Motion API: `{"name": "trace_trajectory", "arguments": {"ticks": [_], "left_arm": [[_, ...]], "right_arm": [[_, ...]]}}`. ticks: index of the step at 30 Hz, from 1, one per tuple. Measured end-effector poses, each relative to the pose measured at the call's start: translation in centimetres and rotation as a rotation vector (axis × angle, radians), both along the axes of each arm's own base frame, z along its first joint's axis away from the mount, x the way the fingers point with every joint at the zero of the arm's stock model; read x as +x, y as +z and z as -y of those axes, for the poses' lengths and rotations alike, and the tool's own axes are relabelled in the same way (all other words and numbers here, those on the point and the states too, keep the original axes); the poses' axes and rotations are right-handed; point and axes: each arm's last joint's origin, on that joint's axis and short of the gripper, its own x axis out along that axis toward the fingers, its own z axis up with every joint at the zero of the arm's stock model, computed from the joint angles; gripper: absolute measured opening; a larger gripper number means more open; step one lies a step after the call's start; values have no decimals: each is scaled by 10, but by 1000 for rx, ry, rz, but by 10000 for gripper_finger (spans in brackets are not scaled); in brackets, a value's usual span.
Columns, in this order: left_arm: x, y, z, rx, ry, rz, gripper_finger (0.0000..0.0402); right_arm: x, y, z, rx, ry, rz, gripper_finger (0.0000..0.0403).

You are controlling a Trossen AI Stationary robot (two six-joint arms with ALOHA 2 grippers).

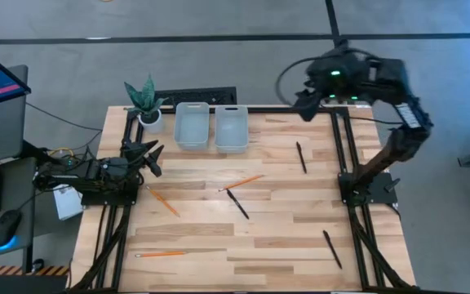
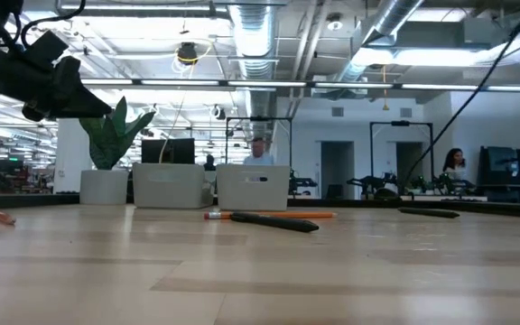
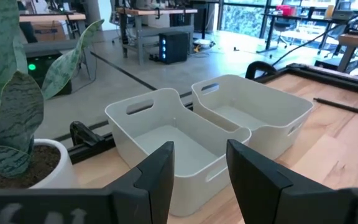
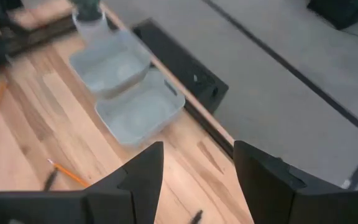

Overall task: Sort pens & pencils
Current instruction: Put the middle left pencil into the left bin

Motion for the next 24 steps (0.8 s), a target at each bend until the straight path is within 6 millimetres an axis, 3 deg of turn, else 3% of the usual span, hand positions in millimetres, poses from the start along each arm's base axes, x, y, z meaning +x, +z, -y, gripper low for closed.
{"name": "trace_trajectory", "arguments": {"ticks": [11,24], "left_arm": [[0,0,0,-15,4,16,137],[0,1,0,-16,5,19,137]], "right_arm": [[-54,23,-18,-11,-34,157,217],[-71,24,-24,-24,-28,171,217]]}}
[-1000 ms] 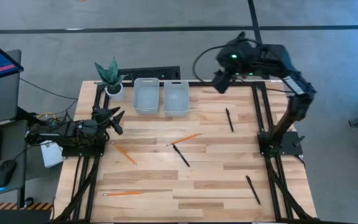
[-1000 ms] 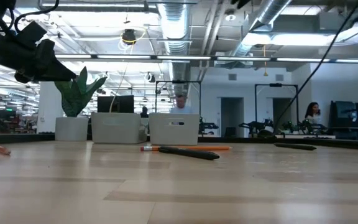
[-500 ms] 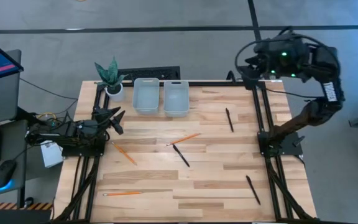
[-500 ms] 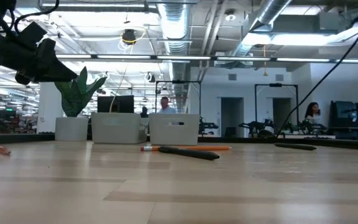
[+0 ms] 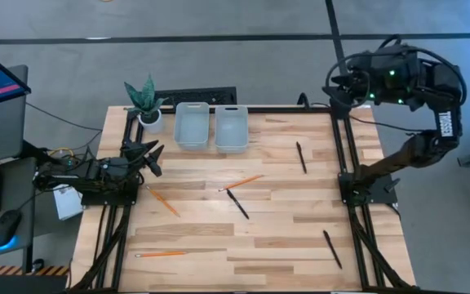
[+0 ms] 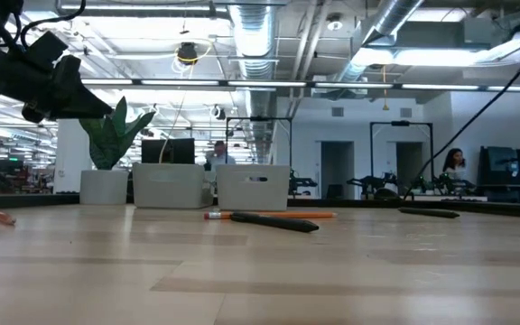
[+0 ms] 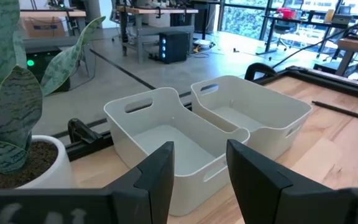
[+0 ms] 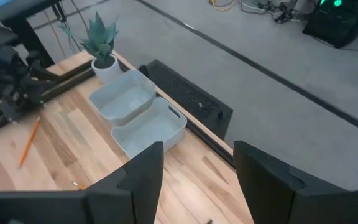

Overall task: Sort pens & pencils
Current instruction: Put the middle left pencil into the left bin

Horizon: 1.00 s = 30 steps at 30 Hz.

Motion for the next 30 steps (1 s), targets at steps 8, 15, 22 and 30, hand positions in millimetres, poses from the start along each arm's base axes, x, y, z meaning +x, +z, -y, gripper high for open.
{"name": "trace_trajectory", "arguments": {"ticks": [8,15,22,30], "left_arm": [[0,0,0,0,0,-2,137],[0,0,0,4,-1,-7,137],[0,0,0,4,-1,-7,137],[0,0,0,-12,3,14,137]], "right_arm": [[-13,-37,-1,44,-151,-90,217],[-15,-84,-1,88,-225,-86,217],[-14,-129,-1,130,-269,-53,217],[-7,-178,-5,201,-300,-56,217]]}}
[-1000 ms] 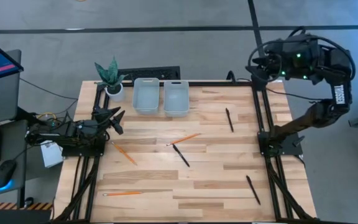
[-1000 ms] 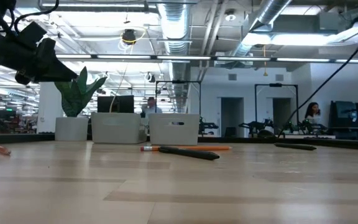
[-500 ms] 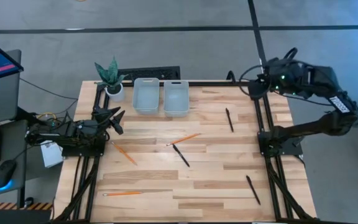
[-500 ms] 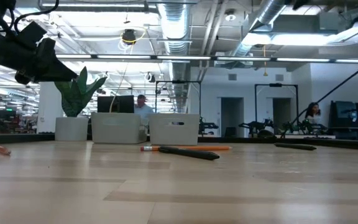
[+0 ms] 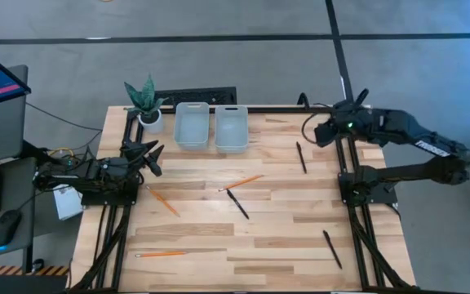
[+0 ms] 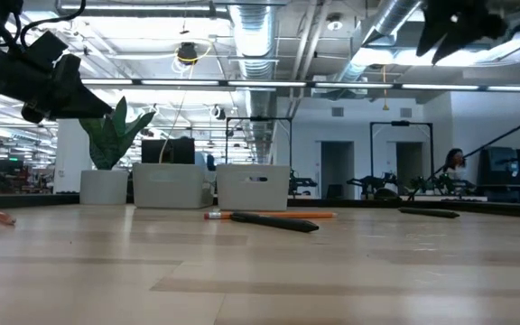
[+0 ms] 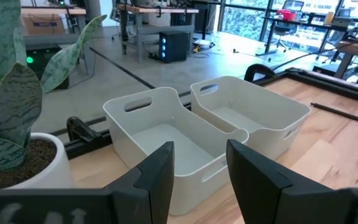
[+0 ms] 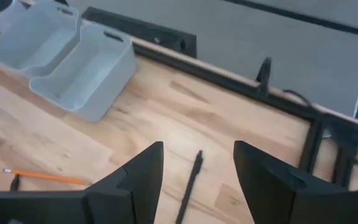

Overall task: Sort pens & pencils
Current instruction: Put the middle left pencil into the left bin

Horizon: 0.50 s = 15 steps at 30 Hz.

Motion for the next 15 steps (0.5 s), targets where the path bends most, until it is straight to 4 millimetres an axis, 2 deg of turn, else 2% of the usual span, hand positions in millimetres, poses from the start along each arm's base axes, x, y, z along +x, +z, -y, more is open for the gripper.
{"name": "trace_trajectory", "arguments": {"ticks": [7,15], "left_arm": [[0,0,0,-7,1,8,137],[0,0,0,-24,6,30,137]], "right_arm": [[27,-43,-14,-38,144,135,217],[52,-80,-38,-106,347,281,217]]}}
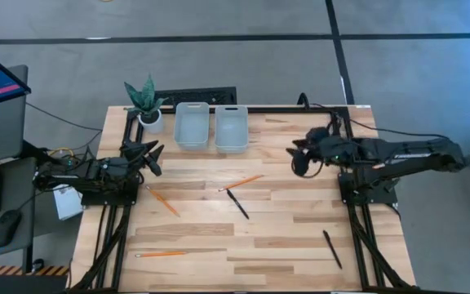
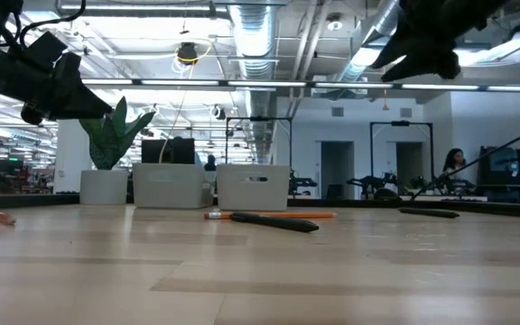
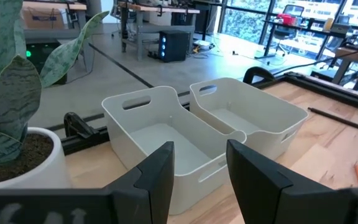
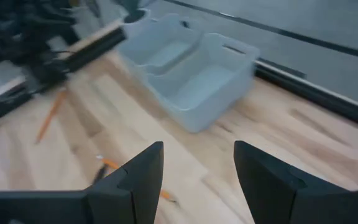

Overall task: Sort pens & pencils
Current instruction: Put the middle left pencil into the left bin

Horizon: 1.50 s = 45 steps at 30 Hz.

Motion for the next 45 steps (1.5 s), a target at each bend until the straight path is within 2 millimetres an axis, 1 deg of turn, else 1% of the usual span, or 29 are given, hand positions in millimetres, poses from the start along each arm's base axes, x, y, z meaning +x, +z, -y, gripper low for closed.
{"name": "trace_trajectory", "arguments": {"ticks": [3,13,17,22,26,29,32,39,42,45], "left_arm": [[0,0,0,0,0,1,137],[0,0,0,6,4,-4,137],[0,0,0,6,5,-6,138],[0,0,0,34,2,-37,158],[0,0,0,42,2,-46,193],[0,0,0,33,-26,-42,220],[0,0,0,34,-29,-43,237],[0,0,0,32,-33,-43,245],[1,0,0,28,-31,-36,245],[1,0,0,27,-31,-33,245]], "right_arm": [[4,-9,-7,-5,31,48,217],[4,-26,-20,-85,-28,114,217],[5,-38,-27,-144,-8,157,217],[4,-49,-31,-173,8,256,217],[3,-55,-30,-182,5,296,217],[3,-54,-28,-183,-7,302,217],[4,-54,-26,-204,-12,289,217],[5,-56,-21,-233,-32,259,217],[4,-63,-17,-282,-25,165,217],[5,-65,-16,-245,-49,172,217]]}}
